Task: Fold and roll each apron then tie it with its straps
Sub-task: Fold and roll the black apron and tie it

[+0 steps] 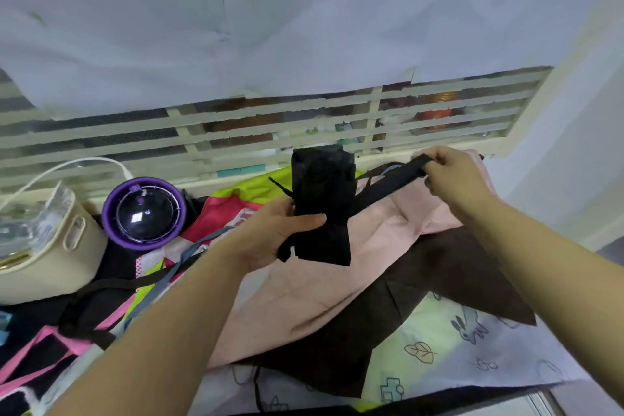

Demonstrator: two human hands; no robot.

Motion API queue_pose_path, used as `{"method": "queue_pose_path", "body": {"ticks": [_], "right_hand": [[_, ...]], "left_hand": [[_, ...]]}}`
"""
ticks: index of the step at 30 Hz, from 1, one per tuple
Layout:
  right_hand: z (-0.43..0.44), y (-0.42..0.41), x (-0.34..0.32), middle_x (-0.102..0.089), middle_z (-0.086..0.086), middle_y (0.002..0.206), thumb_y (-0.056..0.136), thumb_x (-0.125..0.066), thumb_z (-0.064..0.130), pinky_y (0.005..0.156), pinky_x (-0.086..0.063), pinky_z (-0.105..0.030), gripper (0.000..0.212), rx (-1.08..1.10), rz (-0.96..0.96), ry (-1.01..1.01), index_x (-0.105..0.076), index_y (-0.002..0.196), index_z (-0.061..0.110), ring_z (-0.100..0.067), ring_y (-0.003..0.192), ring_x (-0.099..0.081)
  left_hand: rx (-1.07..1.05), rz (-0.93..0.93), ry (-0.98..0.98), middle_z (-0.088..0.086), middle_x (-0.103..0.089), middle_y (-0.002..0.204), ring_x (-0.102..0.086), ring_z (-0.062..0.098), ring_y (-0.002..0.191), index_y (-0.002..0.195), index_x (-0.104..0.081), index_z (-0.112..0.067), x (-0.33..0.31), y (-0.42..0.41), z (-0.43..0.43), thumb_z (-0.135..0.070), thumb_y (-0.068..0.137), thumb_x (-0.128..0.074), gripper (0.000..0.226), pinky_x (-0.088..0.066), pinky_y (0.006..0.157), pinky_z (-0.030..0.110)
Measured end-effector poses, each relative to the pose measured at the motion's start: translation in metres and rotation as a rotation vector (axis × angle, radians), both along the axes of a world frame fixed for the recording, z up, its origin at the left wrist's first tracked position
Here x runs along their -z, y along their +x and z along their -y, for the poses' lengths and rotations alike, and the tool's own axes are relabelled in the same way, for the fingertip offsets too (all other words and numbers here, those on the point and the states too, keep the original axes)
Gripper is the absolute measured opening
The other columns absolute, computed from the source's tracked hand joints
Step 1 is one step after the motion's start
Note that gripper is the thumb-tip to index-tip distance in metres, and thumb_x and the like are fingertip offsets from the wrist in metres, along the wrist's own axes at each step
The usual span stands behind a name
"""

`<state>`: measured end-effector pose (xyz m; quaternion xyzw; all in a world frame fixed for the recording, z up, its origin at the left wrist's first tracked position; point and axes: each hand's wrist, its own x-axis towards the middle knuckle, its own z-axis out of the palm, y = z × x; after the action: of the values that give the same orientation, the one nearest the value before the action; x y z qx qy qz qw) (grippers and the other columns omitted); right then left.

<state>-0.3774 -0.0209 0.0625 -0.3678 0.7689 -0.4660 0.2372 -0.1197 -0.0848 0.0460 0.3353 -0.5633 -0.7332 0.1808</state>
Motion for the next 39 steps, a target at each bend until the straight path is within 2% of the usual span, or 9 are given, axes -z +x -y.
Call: {"method": "queue_pose_path", "body": {"ticks": [5,7,10,13,17,22,29,33,39], "right_hand": [[0.027,0.023,-0.109,-0.044,0.006,0.051,0.096,-0.052,0.036,0.04,-0.037,-0.013,0.027,-0.172,0.725,-0.194,-0.056,0.078,0.017,-0.005,0.043,-0.042],[0.032,0.037,-0.156,-0.056,0.006,0.055,0.095,-0.051,0.037,0.045,-0.047,-0.014,0.024,-0.312,0.776,-0.271,-0.06,0.084,0.016,-0.004,0.045,-0.054],[0.034,0.06,-0.23,-0.07,0.002,0.071,0.096,-0.05,0.026,0.061,-0.056,-0.02,0.017,-0.554,0.737,-0.395,-0.062,0.093,0.015,-0.007,0.061,-0.066],[0.034,0.084,-0.295,-0.073,-0.002,0.082,0.097,-0.046,0.008,0.067,-0.055,-0.023,0.018,-0.76,0.585,-0.45,-0.062,0.104,0.012,-0.01,0.059,-0.062],[0.039,0.112,-0.367,-0.066,-0.005,0.077,0.095,-0.037,0.004,0.074,-0.046,-0.028,0.031,-0.898,0.289,-0.434,-0.065,0.11,0.007,-0.013,0.051,-0.039],[0.049,0.132,-0.422,-0.059,-0.001,0.074,0.094,-0.05,0.006,0.072,-0.039,-0.025,0.024,-0.889,-0.175,-0.385,-0.065,0.112,0.009,-0.011,0.058,-0.038],[0.059,0.135,-0.472,-0.056,0.006,0.062,0.087,-0.053,0.0,0.062,-0.036,-0.019,0.019,-0.861,-0.47,-0.497,-0.059,0.076,0.014,-0.013,0.064,-0.043],[0.062,0.13,-0.492,-0.054,0.01,0.059,0.084,-0.052,-0.004,0.062,-0.037,-0.016,0.022,-0.832,-0.586,-0.557,-0.056,0.072,0.014,-0.008,0.061,-0.045],[0.067,0.132,-0.527,-0.047,0.013,0.048,0.084,-0.051,0.003,0.047,-0.031,-0.014,0.027,-0.658,-0.913,-0.616,-0.064,0.069,0.021,-0.002,0.045,-0.037]], "left_hand": [[0.105,0.161,-0.81,-0.013,-0.07,0.097,-0.062,-0.003,0.095,0.1,-0.061,-0.032,-0.094,0.011,0.013,-0.001,0.076,-0.069,0.04,-0.047,0.082,0.019],[0.057,0.235,-1.231,-0.017,-0.062,0.095,-0.056,-0.007,0.09,0.094,-0.057,-0.033,-0.127,0.019,0.016,-0.002,0.078,-0.061,0.035,-0.042,0.079,0.019],[0.01,0.426,-1.768,-0.006,-0.059,0.111,-0.059,0.017,0.098,0.105,-0.049,-0.031,-0.171,0.029,0.023,-0.005,0.068,-0.063,0.048,-0.045,0.085,0.032],[-0.173,0.573,-1.97,0.003,-0.057,0.121,-0.06,0.028,0.096,0.112,-0.05,-0.023,-0.207,0.036,0.028,-0.003,0.065,-0.077,0.058,-0.046,0.085,0.036],[-0.207,0.636,-2.06,0.004,-0.047,0.134,-0.057,0.029,0.105,0.116,-0.051,-0.028,-0.246,0.042,0.033,-0.024,0.061,-0.08,0.062,-0.047,0.091,0.038],[-0.09,0.665,-2.006,-0.018,-0.011,0.145,-0.009,0.007,0.13,0.112,-0.046,-0.04,-0.292,0.047,0.022,-0.076,0.072,-0.052,0.054,-0.007,0.106,0.016],[-0.334,0.126,-1.443,-0.023,-0.038,0.129,-0.043,-0.009,0.114,0.097,-0.049,-0.039,-0.384,0.024,0.029,-0.042,0.088,-0.061,0.016,-0.039,0.092,0.017],[-0.333,-0.028,-1.272,-0.005,-0.059,0.11,-0.063,-0.005,0.069,0.098,-0.05,-0.028,-0.424,0.01,0.037,-0.017,0.093,-0.057,0.014,-0.044,0.057,0.007],[-0.43,0.005,-1.354,-0.002,-0.063,0.103,-0.071,0.017,0.082,0.089,-0.06,-0.022,-0.471,0.024,0.047,-0.004,0.092,-0.054,0.019,-0.057,0.08,0.032]]}}
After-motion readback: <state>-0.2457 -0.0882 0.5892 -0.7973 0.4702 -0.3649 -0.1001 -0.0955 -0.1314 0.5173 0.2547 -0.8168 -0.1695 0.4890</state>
